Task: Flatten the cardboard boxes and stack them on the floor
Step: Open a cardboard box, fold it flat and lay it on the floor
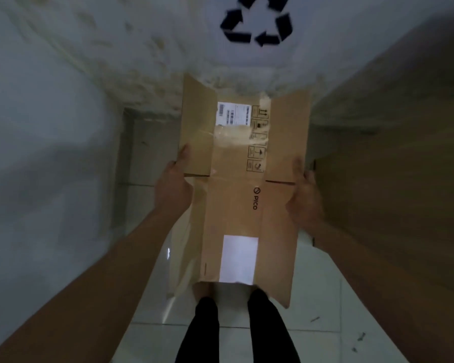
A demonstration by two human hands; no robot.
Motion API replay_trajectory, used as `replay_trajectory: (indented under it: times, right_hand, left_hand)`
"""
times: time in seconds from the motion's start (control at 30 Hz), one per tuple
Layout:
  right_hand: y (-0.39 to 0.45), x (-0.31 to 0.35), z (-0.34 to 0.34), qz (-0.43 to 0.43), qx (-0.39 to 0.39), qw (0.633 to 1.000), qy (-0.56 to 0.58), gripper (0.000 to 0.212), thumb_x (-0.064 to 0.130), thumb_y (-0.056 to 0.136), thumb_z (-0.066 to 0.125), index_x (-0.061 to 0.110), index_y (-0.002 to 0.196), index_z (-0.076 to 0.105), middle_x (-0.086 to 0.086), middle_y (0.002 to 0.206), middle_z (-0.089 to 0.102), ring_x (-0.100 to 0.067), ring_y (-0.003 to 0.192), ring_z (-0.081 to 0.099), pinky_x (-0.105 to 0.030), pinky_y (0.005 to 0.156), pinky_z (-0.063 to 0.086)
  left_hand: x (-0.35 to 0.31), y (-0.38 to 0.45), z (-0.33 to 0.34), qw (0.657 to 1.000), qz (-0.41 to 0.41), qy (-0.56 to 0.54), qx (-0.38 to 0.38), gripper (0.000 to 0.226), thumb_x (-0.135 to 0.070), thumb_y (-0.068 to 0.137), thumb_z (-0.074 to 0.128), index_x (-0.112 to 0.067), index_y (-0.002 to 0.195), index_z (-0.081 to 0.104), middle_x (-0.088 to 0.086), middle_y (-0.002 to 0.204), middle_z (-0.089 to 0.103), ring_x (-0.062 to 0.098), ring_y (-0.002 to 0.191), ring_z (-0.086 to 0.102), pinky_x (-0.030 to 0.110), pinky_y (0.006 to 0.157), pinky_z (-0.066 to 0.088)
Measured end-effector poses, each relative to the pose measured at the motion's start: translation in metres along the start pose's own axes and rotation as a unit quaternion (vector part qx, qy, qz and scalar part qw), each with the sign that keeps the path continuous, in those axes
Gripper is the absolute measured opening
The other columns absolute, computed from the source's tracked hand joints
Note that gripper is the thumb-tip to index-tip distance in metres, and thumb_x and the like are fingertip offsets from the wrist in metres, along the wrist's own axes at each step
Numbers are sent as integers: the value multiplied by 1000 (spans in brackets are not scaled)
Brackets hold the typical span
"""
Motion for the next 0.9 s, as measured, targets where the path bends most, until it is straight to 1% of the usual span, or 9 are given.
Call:
replay_trajectory:
  times: [0.13, 0.23, 0.33, 0.43, 0.57, 0.67, 0.73, 0.8, 0.9]
  right_hand:
    - [53, -33, 69, -5, -6, 999, 39, 88, -8, 94, 49, 29, 160, 4, -11, 147, 39, -31, 104, 61, -37, 90, 55]
    - [97, -59, 114, -12, -9, 998, 55, 92, -12, 89, 49, 31, 160, 10, -11, 142, 43, -30, 103, 62, -41, 89, 58]
    - [146, -86, 151, -34, -48, 996, 61, 88, -18, 79, 45, 19, 158, 26, -19, 132, 47, -35, 105, 59, -31, 93, 49]
    - [187, -111, 184, -26, -53, 994, 89, 75, -15, 84, 44, 11, 154, 37, -21, 133, 46, -34, 113, 54, -20, 95, 37]
    - [219, -126, 225, -28, -49, 993, 108, 67, -13, 88, 45, 10, 151, 41, -18, 137, 44, -31, 116, 54, -15, 91, 36]
    - [231, -135, 247, -4, -43, 998, 43, 81, -2, 87, 56, 19, 158, 24, -13, 157, 24, -31, 133, 44, -29, 101, 43]
    - [235, -146, 262, 40, 3, 999, 20, 97, 13, 85, 68, 27, 160, 9, -9, 166, -3, -27, 150, 17, -38, 111, 38]
    - [236, -156, 277, 62, 55, 996, 12, 107, 25, 82, 77, 31, 160, 4, -9, 165, -21, -29, 153, -9, -46, 119, 27]
    - [239, -160, 294, 58, 95, 994, -7, 108, 34, 82, 79, 33, 159, 3, -7, 163, -29, -34, 150, -23, -55, 121, 17]
  left_hand:
    - [46, 49, 71, 1000, -6, 16, 16, 78, 5, 89, 43, -30, 156, 23, 19, 117, 56, 37, 105, 57, 42, 89, 45]
    - [72, 81, 120, 1000, -5, 12, 16, 72, 3, 91, 42, -24, 155, 26, 22, 124, 57, 39, 110, 56, 41, 92, 45]
    - [102, 118, 164, 999, -19, -6, 26, 69, 0, 86, 41, -19, 152, 36, 25, 126, 58, 42, 115, 56, 42, 97, 46]
    - [118, 146, 204, 998, -16, -48, 34, 74, -8, 80, 36, -19, 154, 32, 25, 137, 53, 39, 125, 52, 40, 108, 41]
    - [133, 169, 246, 998, 0, -44, 33, 71, 1, 87, 42, -16, 155, 28, 24, 140, 51, 40, 126, 51, 38, 102, 41]
    - [158, 183, 265, 997, -27, -73, -4, 77, -3, 78, 43, -19, 153, 34, 23, 134, 56, 40, 121, 55, 40, 101, 45]
    - [173, 190, 274, 996, -45, -71, -11, 84, -16, 70, 37, -19, 153, 33, 26, 133, 56, 42, 120, 54, 44, 101, 45]
    - [181, 194, 287, 997, -46, -51, 20, 80, -22, 75, 36, -13, 154, 29, 28, 141, 47, 42, 129, 46, 43, 107, 38]
    - [190, 199, 310, 990, -73, -69, 96, 80, -28, 83, 51, -14, 156, 22, 20, 153, 34, 35, 140, 35, 39, 114, 30]
Point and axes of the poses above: each hand's wrist, its own y-axis towards the middle knuckle, its own z-axis out of the palm, x = y × z, the point moved 5 cm from there along y, towards the middle knuckle
